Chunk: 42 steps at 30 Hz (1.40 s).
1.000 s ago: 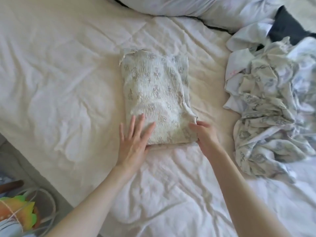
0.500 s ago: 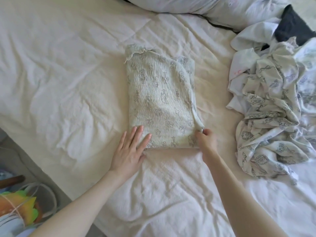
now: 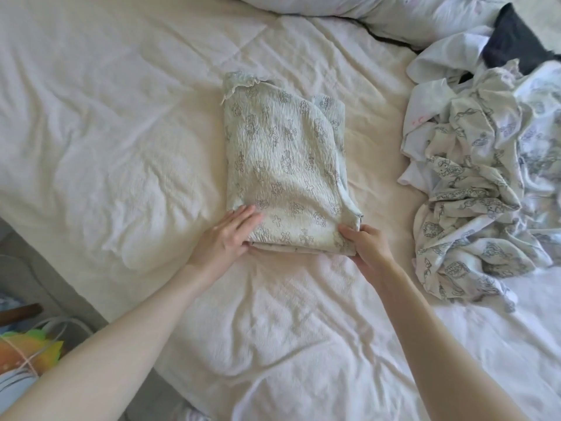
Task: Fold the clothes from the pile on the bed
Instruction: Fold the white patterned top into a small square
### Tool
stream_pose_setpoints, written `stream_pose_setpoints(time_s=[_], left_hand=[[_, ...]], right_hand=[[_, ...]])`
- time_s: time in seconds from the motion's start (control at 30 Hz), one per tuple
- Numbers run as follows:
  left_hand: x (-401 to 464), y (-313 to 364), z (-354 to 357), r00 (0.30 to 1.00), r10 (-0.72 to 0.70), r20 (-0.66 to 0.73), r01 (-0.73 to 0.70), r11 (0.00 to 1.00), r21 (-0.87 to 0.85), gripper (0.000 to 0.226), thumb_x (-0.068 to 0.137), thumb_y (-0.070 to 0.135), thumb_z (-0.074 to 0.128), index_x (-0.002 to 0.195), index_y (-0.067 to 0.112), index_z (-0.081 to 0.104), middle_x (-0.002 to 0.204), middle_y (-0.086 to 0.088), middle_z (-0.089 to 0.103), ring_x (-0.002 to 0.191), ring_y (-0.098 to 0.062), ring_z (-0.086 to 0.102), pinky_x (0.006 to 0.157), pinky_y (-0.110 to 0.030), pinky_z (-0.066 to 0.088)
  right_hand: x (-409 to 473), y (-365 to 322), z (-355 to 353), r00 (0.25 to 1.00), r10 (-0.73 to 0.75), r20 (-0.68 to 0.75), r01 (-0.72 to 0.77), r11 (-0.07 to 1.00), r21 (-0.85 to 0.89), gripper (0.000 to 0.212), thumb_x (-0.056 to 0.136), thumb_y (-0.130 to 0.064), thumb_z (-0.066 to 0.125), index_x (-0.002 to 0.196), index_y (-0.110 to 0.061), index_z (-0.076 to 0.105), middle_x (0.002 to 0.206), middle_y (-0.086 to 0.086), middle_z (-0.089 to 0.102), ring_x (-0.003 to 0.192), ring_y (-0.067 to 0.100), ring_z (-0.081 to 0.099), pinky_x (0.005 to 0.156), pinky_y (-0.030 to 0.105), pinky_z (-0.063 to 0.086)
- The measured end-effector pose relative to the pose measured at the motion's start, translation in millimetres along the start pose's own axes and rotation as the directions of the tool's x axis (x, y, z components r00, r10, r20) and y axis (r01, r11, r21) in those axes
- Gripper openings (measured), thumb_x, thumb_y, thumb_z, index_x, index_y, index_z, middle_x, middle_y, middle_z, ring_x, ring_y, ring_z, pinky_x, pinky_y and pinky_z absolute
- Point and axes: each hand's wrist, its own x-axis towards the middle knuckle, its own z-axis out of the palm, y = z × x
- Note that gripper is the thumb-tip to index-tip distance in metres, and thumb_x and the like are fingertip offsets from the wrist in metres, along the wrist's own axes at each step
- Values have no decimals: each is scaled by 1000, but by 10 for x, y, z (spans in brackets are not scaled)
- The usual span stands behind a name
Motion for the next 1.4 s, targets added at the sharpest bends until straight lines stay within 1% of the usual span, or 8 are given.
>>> stream_pose_setpoints(time_s=[0.23, 0.47, 0.67, 0.87, 1.0, 1.1, 1.2, 1.4], left_hand=[[-453, 212, -349, 880, -178, 440, 324, 903, -283, 41, 76, 17, 70, 114, 28, 61, 85, 9, 67, 67, -8, 59, 60, -13, 43], [-651, 202, -565, 815, -151, 559, 517, 626, -584, 30, 74, 24, 70, 96, 41, 59, 87, 9, 66, 76, -3, 60, 68, -18, 45], [-69, 12, -503, 842, -508, 180, 448, 475, -757, 19, 84, 32, 59, 99, 22, 55, 76, 6, 55, 60, 4, 46, 53, -9, 35], [496, -86, -362, 651, -737, 181, 517, 257, -816, 37, 92, 56, 44, 110, 23, 50, 96, 14, 52, 85, 6, 50, 73, -7, 37], [317, -45, -277, 751, -637, 175, 518, 404, -754, 77, 86, 52, 57, 145, 19, 20, 132, 13, 37, 122, -6, 40, 100, -23, 33], [151, 28, -222, 760, -617, 205, 519, 386, -763, 82, 74, 61, 61, 139, 21, 32, 134, 7, 48, 121, -9, 50, 95, -22, 44], [113, 68, -170, 753, -634, 175, 518, 408, -752, 66, 69, 60, 67, 119, 21, 48, 109, 13, 59, 106, -10, 58, 80, -18, 47], [489, 36, -121, 755, -608, -246, 421, 737, -529, 60, 74, 57, 66, 110, 11, 52, 93, 20, 44, 96, -7, 37, 88, -29, 33]], right_hand=[[-545, 371, -315, 976, 213, 34, -207, 970, -123, 11, 86, 1, 60, 93, 0, 51, 82, 11, 53, 63, 18, 55, 46, 25, 51], [-837, 365, -559, 939, 317, 134, -311, 948, -64, 17, 90, 2, 53, 74, -3, 50, 54, 5, 44, 39, 9, 42, 36, 18, 39], [-684, -269, -158, 998, 44, 40, -45, 998, 44, 18, 95, -19, 53, 87, -5, 61, 60, 6, 57, 47, 13, 55, 41, 23, 45], [-332, -409, 239, 874, -482, -62, 396, 781, -484, 43, 98, -42, 39, 125, -11, 53, 112, 3, 55, 99, 15, 53, 86, 29, 40], [-282, -156, 399, 714, -684, 150, 534, 394, -748, 52, 97, -33, 47, 143, -12, 36, 150, 11, 31, 140, 24, 25, 113, 34, 20], [-271, 82, 502, 622, -712, 327, 566, 120, -816, 51, 98, -32, 45, 146, -15, 34, 156, 13, 21, 146, 30, 9, 118, 46, 10], [-234, 246, 581, 615, -714, 335, 524, 52, -850, 52, 98, -31, 46, 146, -17, 33, 157, 12, 19, 146, 31, 7, 118, 51, 2], [-99, 217, 729, 496, -797, 344, 542, -24, -840, 50, 96, -25, 48, 145, -18, 37, 152, 16, 30, 143, 34, 20, 116, 55, 15]])
